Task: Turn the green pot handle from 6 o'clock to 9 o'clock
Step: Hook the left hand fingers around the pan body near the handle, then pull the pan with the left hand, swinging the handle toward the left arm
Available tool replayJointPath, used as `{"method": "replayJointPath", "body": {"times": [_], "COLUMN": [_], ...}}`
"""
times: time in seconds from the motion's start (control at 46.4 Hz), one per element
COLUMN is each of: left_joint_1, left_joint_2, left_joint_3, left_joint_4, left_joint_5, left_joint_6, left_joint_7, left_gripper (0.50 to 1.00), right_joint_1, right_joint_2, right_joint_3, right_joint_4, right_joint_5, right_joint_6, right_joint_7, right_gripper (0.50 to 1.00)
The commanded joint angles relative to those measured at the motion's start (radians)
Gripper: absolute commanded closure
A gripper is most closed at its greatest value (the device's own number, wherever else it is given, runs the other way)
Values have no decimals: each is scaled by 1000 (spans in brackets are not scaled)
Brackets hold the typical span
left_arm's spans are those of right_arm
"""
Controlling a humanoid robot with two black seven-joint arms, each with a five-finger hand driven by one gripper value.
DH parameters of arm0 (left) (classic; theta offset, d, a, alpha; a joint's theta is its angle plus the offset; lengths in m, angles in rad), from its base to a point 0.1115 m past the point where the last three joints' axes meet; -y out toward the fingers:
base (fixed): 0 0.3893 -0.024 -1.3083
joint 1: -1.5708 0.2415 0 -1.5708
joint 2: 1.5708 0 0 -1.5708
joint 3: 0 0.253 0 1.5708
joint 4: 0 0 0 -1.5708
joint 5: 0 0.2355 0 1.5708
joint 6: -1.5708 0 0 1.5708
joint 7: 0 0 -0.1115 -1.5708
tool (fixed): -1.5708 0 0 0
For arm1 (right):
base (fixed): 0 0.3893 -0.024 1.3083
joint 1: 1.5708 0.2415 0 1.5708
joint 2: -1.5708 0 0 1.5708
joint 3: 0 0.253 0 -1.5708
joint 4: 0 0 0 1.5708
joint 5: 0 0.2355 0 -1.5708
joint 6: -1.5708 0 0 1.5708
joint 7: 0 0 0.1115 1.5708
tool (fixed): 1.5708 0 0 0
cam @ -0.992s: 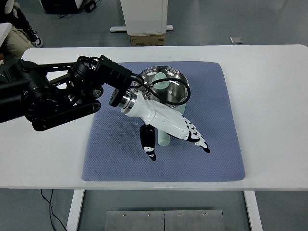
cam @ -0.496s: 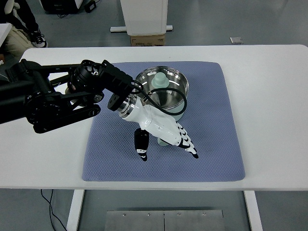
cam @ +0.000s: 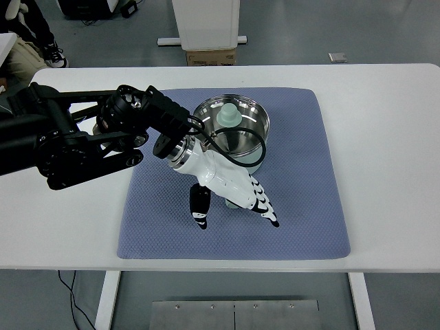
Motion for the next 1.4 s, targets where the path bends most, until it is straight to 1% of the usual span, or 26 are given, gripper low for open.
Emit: {"method": "replayJointPath", "body": {"times": [0.0, 1.381], "left_joint_1": [-1, -54], "left_joint_2": [0, 15], "left_joint_3": [2, 70], "left_joint_4": [0, 0], "left_joint_5": [26, 95], "left_joint_6": [0, -1], "left_joint_7": [0, 0], "left_gripper": [500, 500], "right_joint_1": [0, 0], "right_joint_2": [0, 0], "right_joint_3": [0, 0], "right_joint_4": [0, 0], "right_joint_5": [0, 0], "right_joint_6": [0, 0], "right_joint_7": [0, 0], "right_gripper": [500, 500]}}
